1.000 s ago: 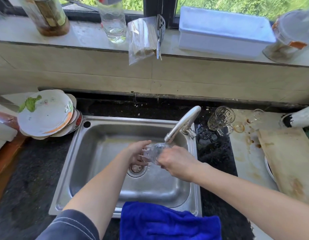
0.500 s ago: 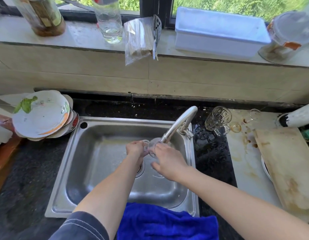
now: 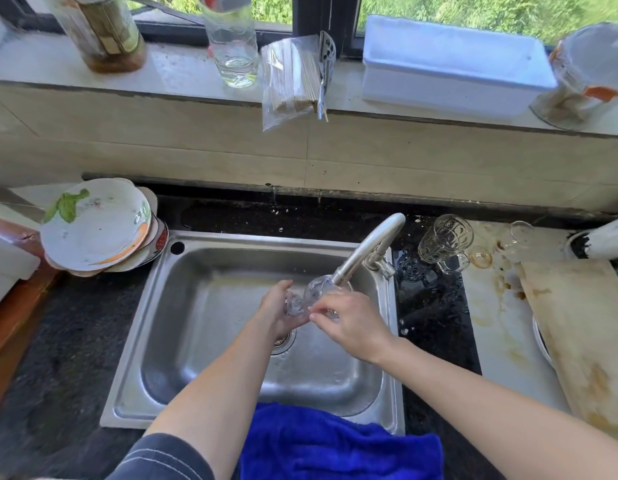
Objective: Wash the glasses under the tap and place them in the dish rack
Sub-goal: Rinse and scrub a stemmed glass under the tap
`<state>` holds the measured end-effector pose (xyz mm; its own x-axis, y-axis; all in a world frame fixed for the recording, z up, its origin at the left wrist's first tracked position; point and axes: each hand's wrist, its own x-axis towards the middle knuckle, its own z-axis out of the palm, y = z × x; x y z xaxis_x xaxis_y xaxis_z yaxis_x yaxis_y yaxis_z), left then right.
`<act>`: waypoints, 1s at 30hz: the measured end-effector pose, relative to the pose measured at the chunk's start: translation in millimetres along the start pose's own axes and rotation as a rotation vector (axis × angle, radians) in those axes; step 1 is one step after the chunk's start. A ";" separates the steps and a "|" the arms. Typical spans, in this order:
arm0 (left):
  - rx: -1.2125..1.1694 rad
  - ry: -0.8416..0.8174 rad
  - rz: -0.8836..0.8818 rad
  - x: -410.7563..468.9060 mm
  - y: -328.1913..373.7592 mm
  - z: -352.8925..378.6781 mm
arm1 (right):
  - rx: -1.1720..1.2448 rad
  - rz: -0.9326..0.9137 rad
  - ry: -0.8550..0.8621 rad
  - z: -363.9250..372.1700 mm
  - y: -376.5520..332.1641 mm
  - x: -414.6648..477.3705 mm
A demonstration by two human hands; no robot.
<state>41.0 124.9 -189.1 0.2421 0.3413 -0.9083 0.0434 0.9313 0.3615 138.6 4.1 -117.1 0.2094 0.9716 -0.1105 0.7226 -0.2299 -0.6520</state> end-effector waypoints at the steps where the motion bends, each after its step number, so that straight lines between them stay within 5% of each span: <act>1: 0.105 -0.015 -0.031 -2.9 0.1 -2.7 | 0.033 -0.019 0.002 -1.0 2.1 -2.2; 6: 0.354 -0.113 -0.108 -12.0 3.1 -19.4 | 0.359 0.314 0.092 -3.2 14.5 4.4; 10: 0.402 0.021 0.152 -20.4 2.7 -13.8 | 0.309 0.603 0.269 0.6 36.7 19.2; 13: 0.621 0.234 0.422 -33.2 2.0 -7.9 | 0.061 0.478 0.270 18.3 40.9 18.6; 17: 0.721 0.302 0.537 -50.3 2.5 -9.6 | -0.301 0.118 0.191 44.4 35.8 17.3; 21: 0.794 0.323 0.606 -63.9 -0.6 -9.5 | -0.110 0.361 0.285 33.1 35.9 35.5; 24: 0.806 0.360 0.643 -68.9 -1.7 -12.0 | -0.170 0.068 0.218 42.2 20.5 30.6; 28: 0.826 0.382 0.680 -74.8 -4.1 -16.7 | -0.060 0.333 0.265 25.4 30.9 31.6; 30: 0.781 0.385 0.674 -73.5 -4.9 -19.2 | -0.211 0.166 0.172 30.2 16.5 23.8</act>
<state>4.4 97.7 -128.1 0.1335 0.8926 -0.4307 0.6500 0.2492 0.7179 135.5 25.2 -153.1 0.4311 0.9002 -0.0618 0.7861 -0.4083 -0.4641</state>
